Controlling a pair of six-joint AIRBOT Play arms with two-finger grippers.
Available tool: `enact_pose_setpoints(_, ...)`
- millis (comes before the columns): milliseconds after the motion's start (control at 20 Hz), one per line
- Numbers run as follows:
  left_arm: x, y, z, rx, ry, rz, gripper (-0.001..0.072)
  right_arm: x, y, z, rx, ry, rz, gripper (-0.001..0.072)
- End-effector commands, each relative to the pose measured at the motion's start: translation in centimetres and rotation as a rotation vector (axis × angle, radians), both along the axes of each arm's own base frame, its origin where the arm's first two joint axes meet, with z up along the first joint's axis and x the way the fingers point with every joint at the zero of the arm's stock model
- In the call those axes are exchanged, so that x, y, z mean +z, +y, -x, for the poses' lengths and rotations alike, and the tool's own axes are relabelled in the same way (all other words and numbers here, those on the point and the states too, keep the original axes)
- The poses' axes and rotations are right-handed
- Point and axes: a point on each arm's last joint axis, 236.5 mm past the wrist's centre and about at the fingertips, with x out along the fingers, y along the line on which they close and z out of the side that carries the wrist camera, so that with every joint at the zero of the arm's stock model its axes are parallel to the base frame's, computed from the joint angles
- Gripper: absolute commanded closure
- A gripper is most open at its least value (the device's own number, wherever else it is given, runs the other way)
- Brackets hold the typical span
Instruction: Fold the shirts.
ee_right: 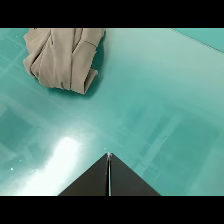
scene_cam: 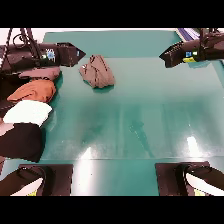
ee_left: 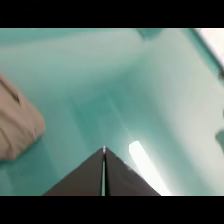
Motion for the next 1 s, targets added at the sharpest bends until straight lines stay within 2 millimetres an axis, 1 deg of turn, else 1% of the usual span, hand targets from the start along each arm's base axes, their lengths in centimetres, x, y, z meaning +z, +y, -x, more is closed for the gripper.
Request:
enact_pose_setpoints(0, 2.1, 0.5, -1.2, 0.048, -0.077, 0.053, 0.0678, 0.0, 0.1, 0.0, 0.001, 0.001, 0.000, 0.0694)
enact_pose_setpoints(100, 2.2, 0.5, -1.3, 0.051, -0.081, 0.056, 0.0679, 0.0, 0.1, 0.0, 0.001, 0.001, 0.000, 0.0694)
enact_pose_setpoints(150, 2.6, 0.7, -1.8, 0.062, -0.110, 0.054, 0.0678, 0.0, 0.1, -0.1, 0.000, -0.002, -0.002, 0.0694)
enact_pose_setpoints(200, 3.0, 0.8, -2.6, 0.074, -0.160, 0.044, 0.0673, 0.1, 0.1, -0.1, -0.001, -0.007, -0.004, 0.0694)
enact_pose_setpoints(250, 2.9, 0.8, -3.8, 0.090, -0.186, 0.039, 0.0351, 0.1, 0.1, -0.2, -0.002, -0.008, -0.004, 0.0694)
enact_pose_setpoints(300, 1.8, 0.6, -5.2, 0.107, -0.169, 0.047, 0.0094, 0.1, 0.1, -0.2, -0.001, -0.008, -0.004, 0.0694)
enact_pose_setpoints(350, 0.1, 0.2, -6.6, 0.117, -0.145, 0.038, 0.0104, 0.2, 0.2, -0.1, 0.002, -0.006, -0.012, 0.0694)
enact_pose_setpoints(400, -2.2, -0.2, -8.3, 0.129, -0.114, 0.021, 0.0100, 0.2, 0.3, -0.1, 0.002, -0.007, -0.014, 0.0694)
enact_pose_setpoints(500, -8.4, -0.6, -11.9, 0.154, -0.026, -0.020, 0.0099, 0.4, 0.8, 0.1, 0.014, 0.000, -0.040, 0.0694)
enact_pose_setpoints(550, -12.2, -0.6, -13.4, 0.163, 0.038, -0.047, 0.0099, 0.5, 1.1, 0.2, 0.020, 0.003, -0.053, 0.0694)
enact_pose_setpoints(600, -16.0, -0.6, -14.4, 0.171, 0.113, -0.066, 0.0099, 0.6, 1.3, 0.2, 0.023, 0.003, -0.062, 0.0694)
enact_pose_setpoints(650, -19.5, -0.7, -15.0, 0.171, 0.178, -0.090, 0.0099, 0.6, 1.3, 0.2, 0.023, 0.001, -0.062, 0.0694)
enact_pose_setpoints(750, -25.6, -0.7, -15.5, 0.167, 0.282, -0.138, 0.0099, 0.5, 1.3, 0.3, 0.022, 0.004, -0.060, 0.0694)
enact_pose_setpoints(850, -29.4, -0.7, -15.8, 0.170, 0.336, -0.164, 0.0099, 0.4, 1.3, 0.4, 0.026, 0.013, -0.057, 0.0694)
enact_pose_setpoints(950, -31.2, -0.7, -16.2, 0.179, 0.353, -0.172, 0.0099, 0.2, 1.3, 0.6, 0.028, 0.020, -0.054, 0.0694)
